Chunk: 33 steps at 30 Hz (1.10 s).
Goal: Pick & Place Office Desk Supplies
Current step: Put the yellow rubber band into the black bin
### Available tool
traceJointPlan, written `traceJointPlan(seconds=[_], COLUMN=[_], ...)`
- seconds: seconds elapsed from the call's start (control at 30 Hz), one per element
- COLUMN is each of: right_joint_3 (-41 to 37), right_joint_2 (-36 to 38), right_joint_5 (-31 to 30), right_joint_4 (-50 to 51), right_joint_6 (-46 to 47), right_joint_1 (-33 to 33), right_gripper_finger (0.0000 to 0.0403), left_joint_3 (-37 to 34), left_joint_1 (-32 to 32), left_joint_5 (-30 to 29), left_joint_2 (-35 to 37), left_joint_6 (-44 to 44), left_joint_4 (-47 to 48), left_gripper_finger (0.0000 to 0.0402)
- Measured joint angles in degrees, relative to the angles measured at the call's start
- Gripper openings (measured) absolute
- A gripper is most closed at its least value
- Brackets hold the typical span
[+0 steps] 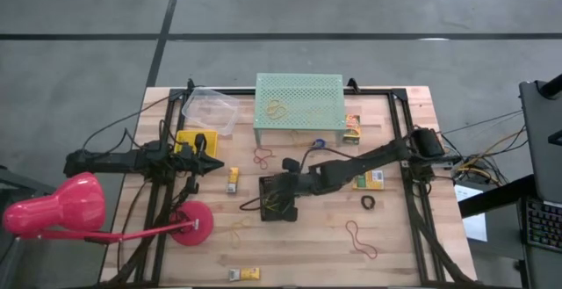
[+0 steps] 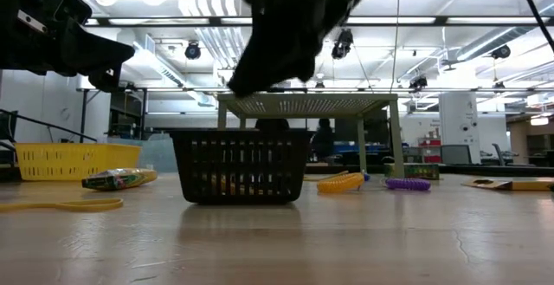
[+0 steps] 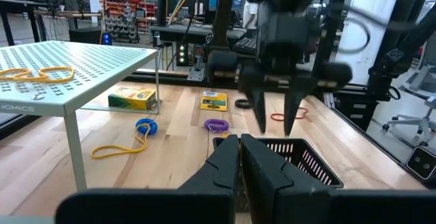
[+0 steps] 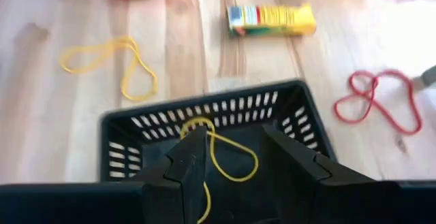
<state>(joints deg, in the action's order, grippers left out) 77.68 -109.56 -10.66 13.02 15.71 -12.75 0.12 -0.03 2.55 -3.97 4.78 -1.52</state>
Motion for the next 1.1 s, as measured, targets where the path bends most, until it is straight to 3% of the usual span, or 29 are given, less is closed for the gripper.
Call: traceJointPlan(seconds=[0.13,0.33,0.4,0.7,1.1], right_joint_3=[0.9,5.0,6.6,7.9,5.7], right_joint_2=[2.8,7.2,9.1,15.4,11.0], right_joint_5=[-0.7,-10.3,-10.7,-10.1,-10.3], right_joint_4=[-0.1,0.3,1.9,6.3,9.2], right_joint_6=[-3.8,-19.9,-23.0,-14.5,-18.9], right_joint_1=[0.0,0.0,0.1,0.0,6.7], right_gripper_finger=[0.0132,0.0119,0.0115,0.0098,0.0079], left_joint_3=[0.0,0.0,0.0,0.0,0.0], left_joint_1=[0.0,0.0,0.0,0.0,0.0], left_joint_5=[0.0,0.0,0.0,0.0,0.0], left_joint_2=[0.0,0.0,-0.2,-1.0,-1.1], left_joint_6=[0.0,0.0,0.0,0.0,0.0], left_joint_4=[0.0,0.0,-0.2,0.0,0.0], left_gripper_finger=[0.0023,0.0023,0.0023,0.0023,0.0023])
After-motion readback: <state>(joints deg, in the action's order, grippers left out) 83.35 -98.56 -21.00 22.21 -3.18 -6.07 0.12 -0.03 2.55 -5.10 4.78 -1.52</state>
